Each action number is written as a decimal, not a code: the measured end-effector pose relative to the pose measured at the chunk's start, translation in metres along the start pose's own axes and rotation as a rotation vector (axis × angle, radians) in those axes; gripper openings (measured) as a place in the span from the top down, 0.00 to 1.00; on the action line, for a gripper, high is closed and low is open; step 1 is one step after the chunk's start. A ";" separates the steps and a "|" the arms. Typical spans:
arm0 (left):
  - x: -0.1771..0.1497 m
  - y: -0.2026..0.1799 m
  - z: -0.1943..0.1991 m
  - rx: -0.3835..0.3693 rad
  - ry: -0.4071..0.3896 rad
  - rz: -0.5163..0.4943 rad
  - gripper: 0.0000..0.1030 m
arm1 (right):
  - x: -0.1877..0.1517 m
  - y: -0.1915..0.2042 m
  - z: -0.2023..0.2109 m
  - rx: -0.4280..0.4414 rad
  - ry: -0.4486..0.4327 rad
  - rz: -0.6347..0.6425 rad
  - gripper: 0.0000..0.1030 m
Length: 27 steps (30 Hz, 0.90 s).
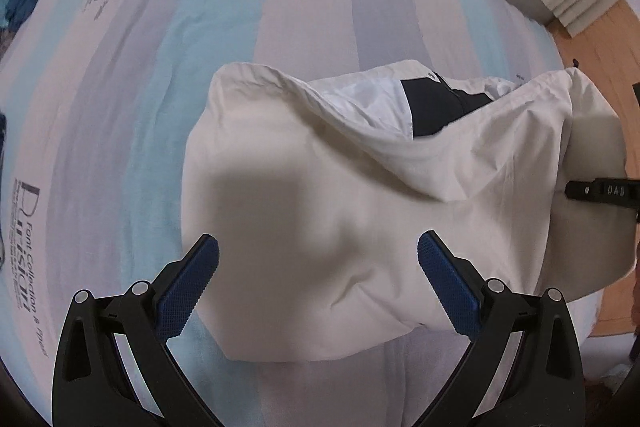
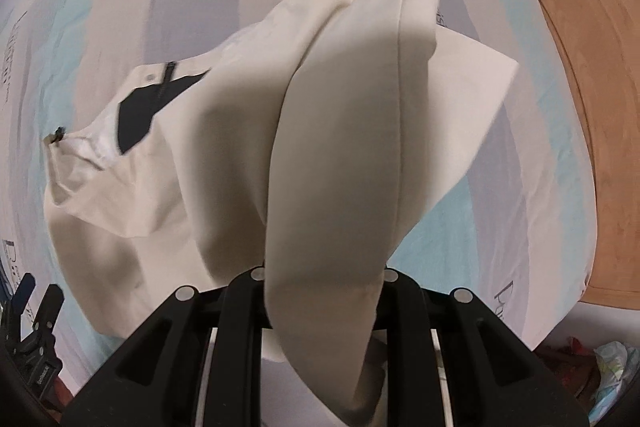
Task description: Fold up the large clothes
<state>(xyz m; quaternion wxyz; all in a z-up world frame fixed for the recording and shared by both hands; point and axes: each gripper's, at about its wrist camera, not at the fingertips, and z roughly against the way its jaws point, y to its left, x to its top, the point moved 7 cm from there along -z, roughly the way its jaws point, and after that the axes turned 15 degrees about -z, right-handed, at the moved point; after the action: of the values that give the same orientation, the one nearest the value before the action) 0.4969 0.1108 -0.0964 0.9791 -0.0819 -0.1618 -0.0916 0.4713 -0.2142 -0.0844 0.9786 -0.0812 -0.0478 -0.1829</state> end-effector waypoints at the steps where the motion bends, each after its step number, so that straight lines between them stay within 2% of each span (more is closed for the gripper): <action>1: 0.000 0.000 -0.001 -0.002 -0.004 0.002 0.06 | -0.004 0.009 0.006 -0.003 -0.009 0.003 0.83; 9: -0.017 0.041 0.031 0.000 -0.023 -0.006 0.06 | -0.041 0.056 0.029 0.007 -0.075 0.070 0.84; 19: -0.044 0.097 0.036 -0.002 0.005 0.059 0.06 | -0.078 0.126 0.029 -0.011 -0.147 0.174 0.83; 27: -0.067 0.143 0.028 0.001 0.031 0.112 0.06 | -0.107 0.179 0.004 -0.014 -0.068 0.210 0.83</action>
<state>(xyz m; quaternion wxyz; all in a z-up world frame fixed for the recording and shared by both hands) 0.4553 0.2650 -0.1110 0.9851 -0.0891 -0.1420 -0.0377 0.4372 -0.0115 -0.1184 0.9896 -0.0990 -0.0707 -0.0770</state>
